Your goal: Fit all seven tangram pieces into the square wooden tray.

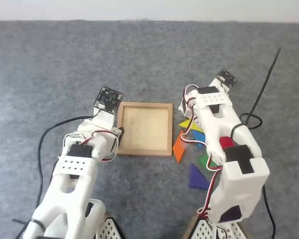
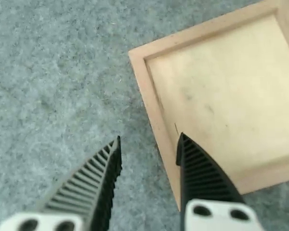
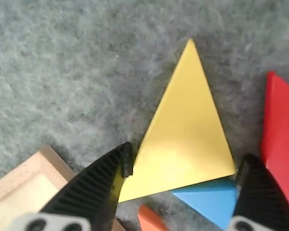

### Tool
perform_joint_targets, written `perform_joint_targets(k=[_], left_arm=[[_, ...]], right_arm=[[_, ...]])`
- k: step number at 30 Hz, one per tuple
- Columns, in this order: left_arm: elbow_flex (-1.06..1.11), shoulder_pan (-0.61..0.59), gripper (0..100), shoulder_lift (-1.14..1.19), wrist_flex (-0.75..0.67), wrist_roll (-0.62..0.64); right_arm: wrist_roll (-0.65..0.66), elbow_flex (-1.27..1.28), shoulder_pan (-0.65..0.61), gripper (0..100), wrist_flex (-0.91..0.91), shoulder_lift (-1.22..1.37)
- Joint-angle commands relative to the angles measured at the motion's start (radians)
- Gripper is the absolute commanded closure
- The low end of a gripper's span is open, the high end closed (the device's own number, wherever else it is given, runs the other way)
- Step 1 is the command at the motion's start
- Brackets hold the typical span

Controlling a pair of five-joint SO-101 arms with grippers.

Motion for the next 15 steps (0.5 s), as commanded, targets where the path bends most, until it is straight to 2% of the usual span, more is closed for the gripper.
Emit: perform_joint_targets(k=[1,15], left_arm=[[-0.01,-0.005,82,-0.028,-0.021,-0.008],[-0.008,-0.005,82,-0.029,-0.002,-0.044]], right_arm=[[0.071,-0.011,0.038,64.1,0.022,0.008],[0.086,-0.012,0.085,64.1,0.024,0.01]])
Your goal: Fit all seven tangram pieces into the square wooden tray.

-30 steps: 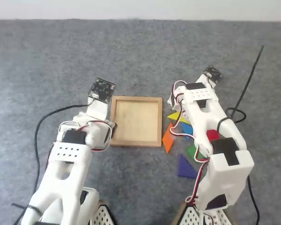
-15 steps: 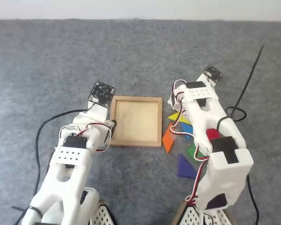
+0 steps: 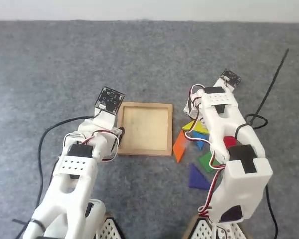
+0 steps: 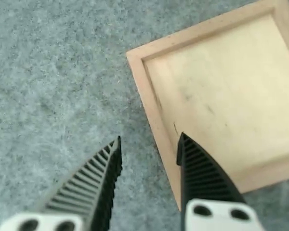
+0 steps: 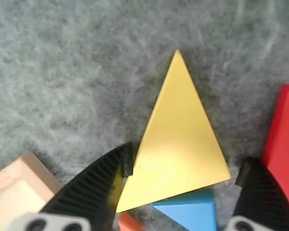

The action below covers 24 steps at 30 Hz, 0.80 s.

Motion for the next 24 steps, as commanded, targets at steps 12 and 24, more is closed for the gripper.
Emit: perform_joint_targets(k=[12,24], left_arm=[[-0.007,-0.003,82,-0.028,-0.002,-0.055],[0.002,-0.003,82,-0.029,-0.002,-0.066]], right_arm=[[0.396,-0.018,-0.001,64.1,0.015,0.001],[0.344,-0.043,-0.091,64.1,0.058,0.007]])
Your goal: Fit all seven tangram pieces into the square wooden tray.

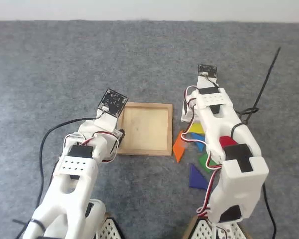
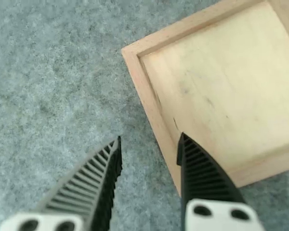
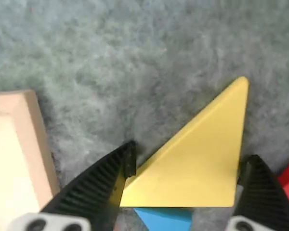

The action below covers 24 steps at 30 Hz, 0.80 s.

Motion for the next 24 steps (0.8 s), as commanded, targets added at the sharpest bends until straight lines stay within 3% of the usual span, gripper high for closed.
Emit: perform_joint_targets(k=[1,16,24], left_arm=[[-0.008,-0.002,82,-0.029,-0.002,-0.011],[-0.004,-0.002,82,-0.029,-0.005,-0.011],[-0.004,-0.002,82,-0.031,-0.005,-0.011]], right_arm=[[-0.164,-0.04,-0.036,64.1,0.056,0.002],[-0.744,-0.051,0.018,64.1,0.067,-0.007],[-0.813,-0.054,0.062,64.1,-0.025,0.064]])
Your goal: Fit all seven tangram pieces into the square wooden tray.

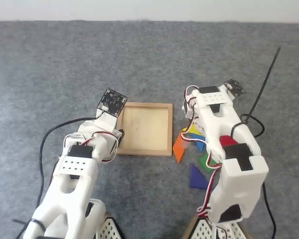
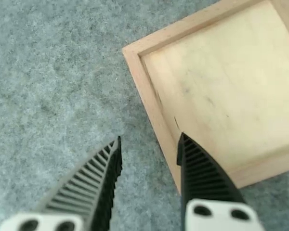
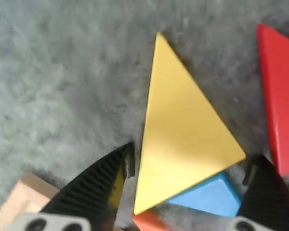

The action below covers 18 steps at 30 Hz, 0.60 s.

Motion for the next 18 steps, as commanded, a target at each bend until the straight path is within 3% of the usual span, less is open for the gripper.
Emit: perform_joint_targets(k=[1,8,14,18], left_arm=[[-0.004,0.002,82,-0.031,-0.005,-0.011],[-0.004,0.002,82,-0.029,-0.005,-0.011],[-0.004,0.002,82,-0.029,-0.005,-0.011],[-0.004,0.002,82,-0.029,-0.005,-0.011]], right_arm=[[-0.017,-0.035,0.041,64.1,-0.045,0.041],[0.011,-0.074,0.041,64.9,0.008,0.056],[0.018,-0.075,0.044,81.6,0.007,0.056],[0.02,-0.075,0.044,80.2,0.01,0.056]])
